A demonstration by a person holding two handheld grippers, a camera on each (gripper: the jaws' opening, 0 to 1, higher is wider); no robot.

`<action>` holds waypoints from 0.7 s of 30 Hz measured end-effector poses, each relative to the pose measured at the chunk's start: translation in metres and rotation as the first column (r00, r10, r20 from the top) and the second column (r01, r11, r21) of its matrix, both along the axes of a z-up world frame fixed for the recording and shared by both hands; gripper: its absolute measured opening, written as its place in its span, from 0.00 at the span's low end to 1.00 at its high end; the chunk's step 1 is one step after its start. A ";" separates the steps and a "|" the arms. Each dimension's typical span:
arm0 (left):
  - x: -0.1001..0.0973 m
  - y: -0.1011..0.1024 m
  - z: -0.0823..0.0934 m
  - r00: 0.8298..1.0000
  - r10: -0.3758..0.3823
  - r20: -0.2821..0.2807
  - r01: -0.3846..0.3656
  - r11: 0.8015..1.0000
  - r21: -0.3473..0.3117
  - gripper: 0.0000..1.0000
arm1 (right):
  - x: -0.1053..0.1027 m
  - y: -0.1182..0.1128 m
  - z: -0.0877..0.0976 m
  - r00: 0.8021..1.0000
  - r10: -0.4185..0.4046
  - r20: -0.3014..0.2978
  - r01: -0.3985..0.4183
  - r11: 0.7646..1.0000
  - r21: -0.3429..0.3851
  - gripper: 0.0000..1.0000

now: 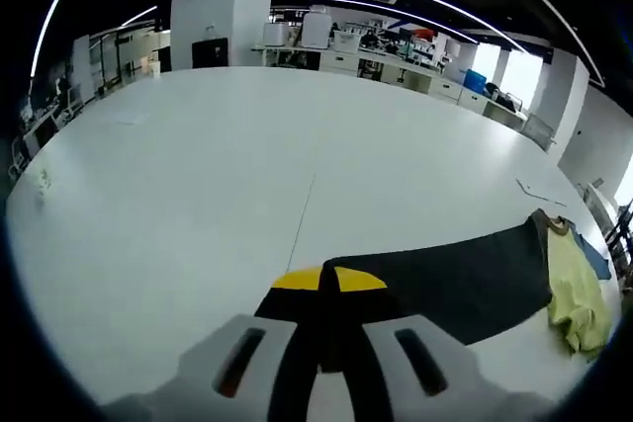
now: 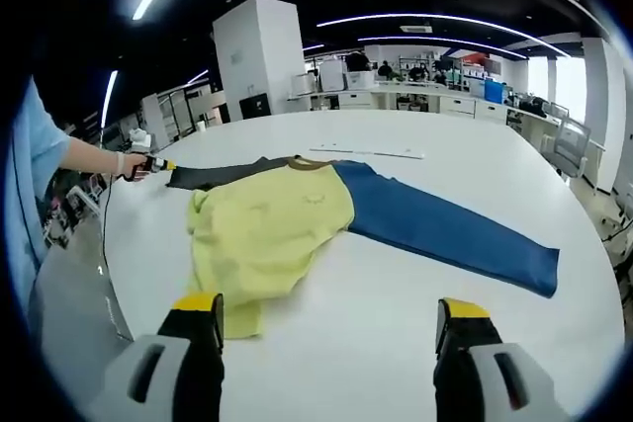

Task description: Fold the garment on the visible template until the final outline fits inside the template.

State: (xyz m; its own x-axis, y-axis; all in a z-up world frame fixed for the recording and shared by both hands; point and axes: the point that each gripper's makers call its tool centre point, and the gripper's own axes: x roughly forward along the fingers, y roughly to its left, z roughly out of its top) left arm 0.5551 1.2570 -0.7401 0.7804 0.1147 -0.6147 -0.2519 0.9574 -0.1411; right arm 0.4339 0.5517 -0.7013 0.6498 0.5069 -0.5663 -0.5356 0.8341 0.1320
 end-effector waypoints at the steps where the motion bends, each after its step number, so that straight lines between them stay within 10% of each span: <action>1: -0.001 0.001 -0.002 1.000 0.008 -0.006 -0.008 1.000 -0.007 0.00 | 0.000 -0.001 0.000 1.000 0.000 0.001 0.000 1.000 -0.001 0.89; 14: -0.020 -0.002 -0.011 0.998 0.046 -0.051 -0.048 0.998 -0.031 0.03 | -0.005 -0.001 0.001 1.000 -0.010 0.005 0.010 1.000 0.013 0.89; 21: -0.021 -0.014 -0.002 0.999 -0.031 -0.031 0.032 0.999 0.043 0.37 | -0.006 0.001 0.001 1.000 -0.010 0.007 0.009 1.000 0.027 0.89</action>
State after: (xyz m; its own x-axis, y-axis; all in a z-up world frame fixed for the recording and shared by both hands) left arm 0.5345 1.2426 -0.7420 0.7650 0.1176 -0.6332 -0.2251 0.9700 -0.0917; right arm 0.4279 0.5528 -0.7006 0.6586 0.5154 -0.5483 -0.5286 0.8354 0.1504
